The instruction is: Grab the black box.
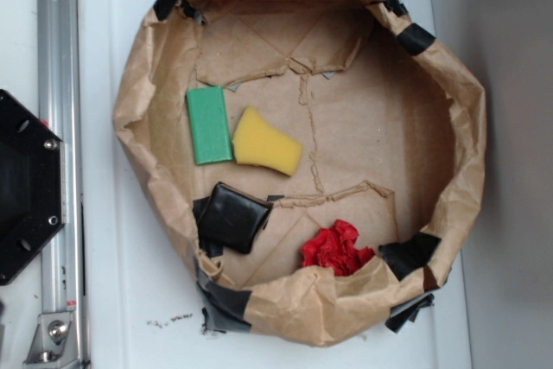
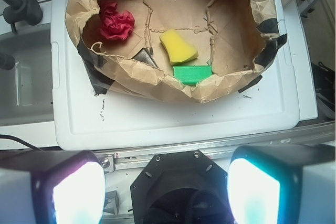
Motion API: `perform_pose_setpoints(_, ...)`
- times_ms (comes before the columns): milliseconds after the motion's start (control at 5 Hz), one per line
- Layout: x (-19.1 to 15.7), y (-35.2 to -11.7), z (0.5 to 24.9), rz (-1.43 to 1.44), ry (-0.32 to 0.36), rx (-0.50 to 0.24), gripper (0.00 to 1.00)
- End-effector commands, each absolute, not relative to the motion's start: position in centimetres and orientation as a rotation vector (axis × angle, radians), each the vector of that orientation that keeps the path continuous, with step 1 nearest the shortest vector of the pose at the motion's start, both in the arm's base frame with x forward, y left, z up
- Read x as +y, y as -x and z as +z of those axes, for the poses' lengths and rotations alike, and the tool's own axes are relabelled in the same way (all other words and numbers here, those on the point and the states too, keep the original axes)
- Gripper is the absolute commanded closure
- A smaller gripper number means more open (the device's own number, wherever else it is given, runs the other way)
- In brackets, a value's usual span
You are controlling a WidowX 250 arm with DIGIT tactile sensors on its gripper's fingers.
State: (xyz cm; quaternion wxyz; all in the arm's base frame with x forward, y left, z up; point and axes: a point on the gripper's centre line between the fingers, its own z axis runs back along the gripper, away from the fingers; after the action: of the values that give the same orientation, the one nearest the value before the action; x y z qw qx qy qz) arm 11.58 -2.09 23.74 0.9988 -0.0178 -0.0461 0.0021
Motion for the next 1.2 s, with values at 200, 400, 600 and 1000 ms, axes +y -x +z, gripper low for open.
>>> perform_pose_setpoints(200,-0.8,-16.0,23.1,-0.059,-0.049,-0.123,0.00)
perform_pose_setpoints(400,-1.0,-19.4,21.6,-0.130,-0.042,-0.119,0.00)
perform_pose_setpoints(600,-0.4,-21.8,19.4,-0.153,-0.011,-0.099,0.00)
perform_pose_setpoints(1000,-0.5,-23.2,13.0,-0.229,0.131,-0.010,0.00)
